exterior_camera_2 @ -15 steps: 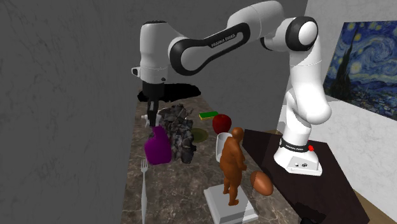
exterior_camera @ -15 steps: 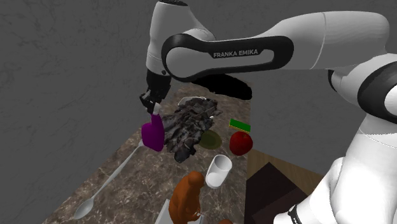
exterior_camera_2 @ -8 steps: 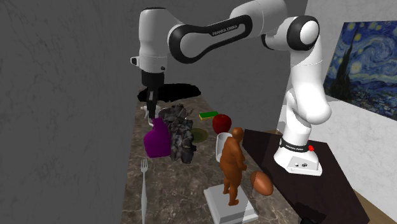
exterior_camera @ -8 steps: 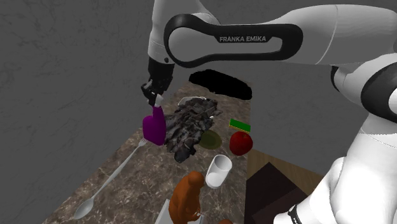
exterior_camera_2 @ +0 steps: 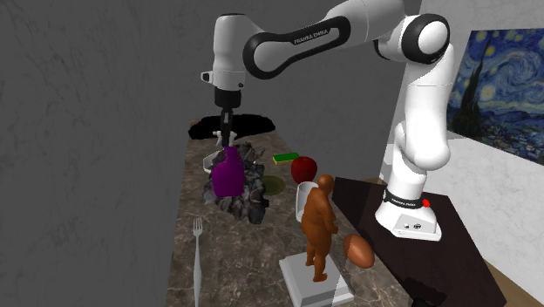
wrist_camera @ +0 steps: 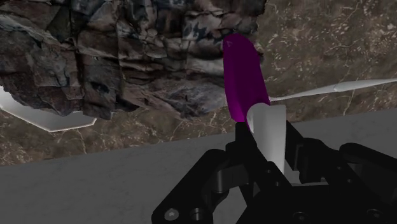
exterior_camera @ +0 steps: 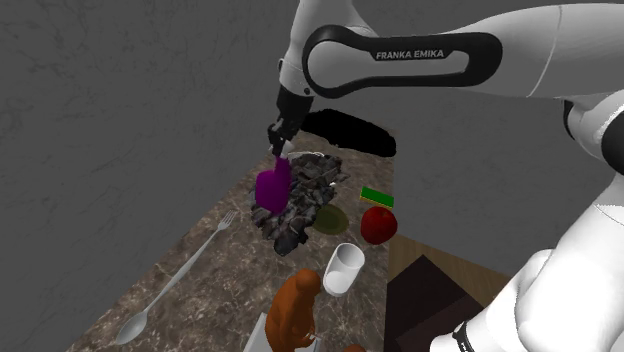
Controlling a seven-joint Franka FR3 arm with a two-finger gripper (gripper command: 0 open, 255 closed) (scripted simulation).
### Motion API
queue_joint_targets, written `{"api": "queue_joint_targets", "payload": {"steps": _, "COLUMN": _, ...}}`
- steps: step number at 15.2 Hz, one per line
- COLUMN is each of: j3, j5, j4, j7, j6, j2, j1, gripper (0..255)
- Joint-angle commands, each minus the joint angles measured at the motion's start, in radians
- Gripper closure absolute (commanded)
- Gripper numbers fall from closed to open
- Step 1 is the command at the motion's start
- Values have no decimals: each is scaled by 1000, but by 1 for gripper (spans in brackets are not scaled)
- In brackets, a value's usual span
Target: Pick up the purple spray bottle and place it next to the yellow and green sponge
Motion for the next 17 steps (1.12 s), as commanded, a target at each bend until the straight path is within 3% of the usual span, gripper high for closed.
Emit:
{"api": "queue_joint_targets", "payload": {"steps": 1, "j3": -16, "j5": 14, "j4": -28, "j7": -46, "j6": 7, "j2": -24, "j1": -24, "gripper": 255}}
{"api": "queue_joint_targets", "payload": {"steps": 9, "j3": -102, "j5": 63, "j4": -110, "j7": -247, "j6": 25, "j2": -92, "j1": -124, "gripper": 255}}
{"api": "queue_joint_targets", "payload": {"steps": 17, "j3": -193, "j5": 95, "j4": -117, "j7": -445, "j6": 20, "j2": -98, "j1": -219, "gripper": 255}}
